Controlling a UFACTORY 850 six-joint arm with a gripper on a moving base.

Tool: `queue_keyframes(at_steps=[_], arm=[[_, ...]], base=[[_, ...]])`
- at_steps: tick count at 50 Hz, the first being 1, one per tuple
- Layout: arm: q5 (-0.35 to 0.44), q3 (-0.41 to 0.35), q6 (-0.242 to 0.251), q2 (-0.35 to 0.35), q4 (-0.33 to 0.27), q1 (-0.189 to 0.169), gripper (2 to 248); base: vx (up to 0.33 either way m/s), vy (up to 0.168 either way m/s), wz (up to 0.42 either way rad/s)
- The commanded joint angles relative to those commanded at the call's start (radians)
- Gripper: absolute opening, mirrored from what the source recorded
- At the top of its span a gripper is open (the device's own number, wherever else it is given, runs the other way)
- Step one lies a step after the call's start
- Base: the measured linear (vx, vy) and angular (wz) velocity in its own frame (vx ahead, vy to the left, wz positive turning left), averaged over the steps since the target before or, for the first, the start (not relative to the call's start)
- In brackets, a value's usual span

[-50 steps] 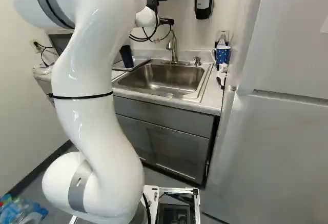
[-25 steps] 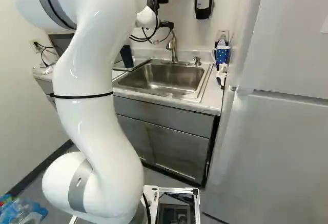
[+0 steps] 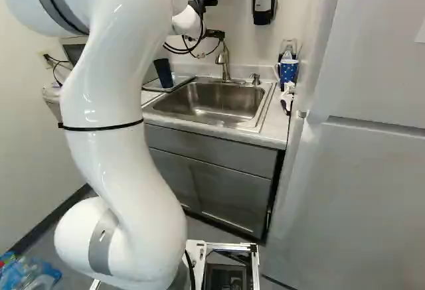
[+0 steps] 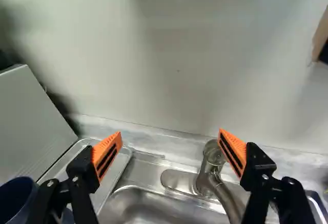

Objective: Rinse the cup and place it in the tray

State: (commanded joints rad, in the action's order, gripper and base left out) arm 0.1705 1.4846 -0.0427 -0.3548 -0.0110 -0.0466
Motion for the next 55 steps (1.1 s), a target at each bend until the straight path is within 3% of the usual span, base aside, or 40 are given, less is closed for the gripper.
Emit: queue_keyframes(at_steps=[11, 32, 55], arm=[[-0.008, -0.030, 0.000, 0.025, 0.000, 0.000, 247], [0.066, -0.078, 0.000, 0.067, 0.000, -0.010, 247], [0.066, -0.195, 0.000, 0.172, 0.000, -0.036, 247]], base=[[0.000, 0.000, 0.000], [0.000, 0.000, 0.000], [0.000, 0.000, 0.000]])
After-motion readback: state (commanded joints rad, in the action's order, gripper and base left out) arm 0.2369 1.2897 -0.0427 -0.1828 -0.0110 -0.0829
